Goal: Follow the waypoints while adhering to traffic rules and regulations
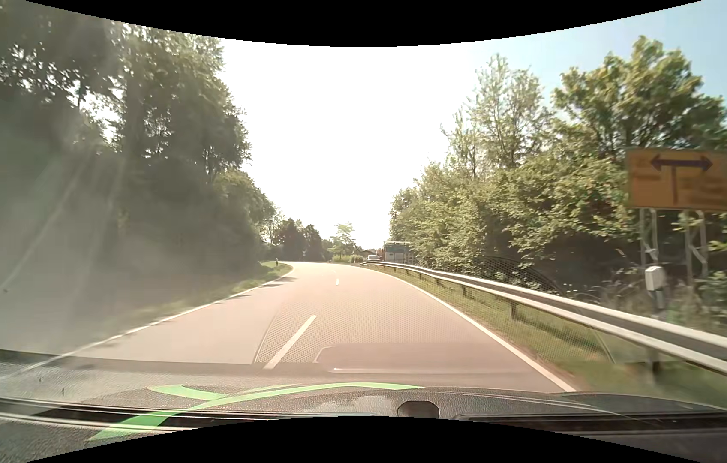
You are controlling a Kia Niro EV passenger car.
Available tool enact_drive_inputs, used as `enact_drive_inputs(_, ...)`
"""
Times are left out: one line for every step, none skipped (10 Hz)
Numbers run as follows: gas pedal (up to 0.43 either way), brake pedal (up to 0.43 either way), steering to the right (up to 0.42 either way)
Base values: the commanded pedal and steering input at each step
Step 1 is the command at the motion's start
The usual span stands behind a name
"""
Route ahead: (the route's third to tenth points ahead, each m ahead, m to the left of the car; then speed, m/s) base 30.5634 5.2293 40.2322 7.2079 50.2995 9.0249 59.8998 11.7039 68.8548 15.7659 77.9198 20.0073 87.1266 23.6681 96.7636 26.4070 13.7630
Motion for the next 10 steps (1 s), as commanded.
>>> enact_drive_inputs(0.197, 0.000, -0.031)
enact_drive_inputs(0.189, 0.000, -0.031)
enact_drive_inputs(0.177, 0.000, -0.031)
enact_drive_inputs(0.169, 0.000, -0.031)
enact_drive_inputs(0.169, 0.000, -0.031)
enact_drive_inputs(0.169, 0.000, -0.030)
enact_drive_inputs(0.177, 0.000, -0.030)
enact_drive_inputs(0.177, 0.000, -0.029)
enact_drive_inputs(0.189, 0.000, -0.029)
enact_drive_inputs(0.189, 0.000, -0.028)
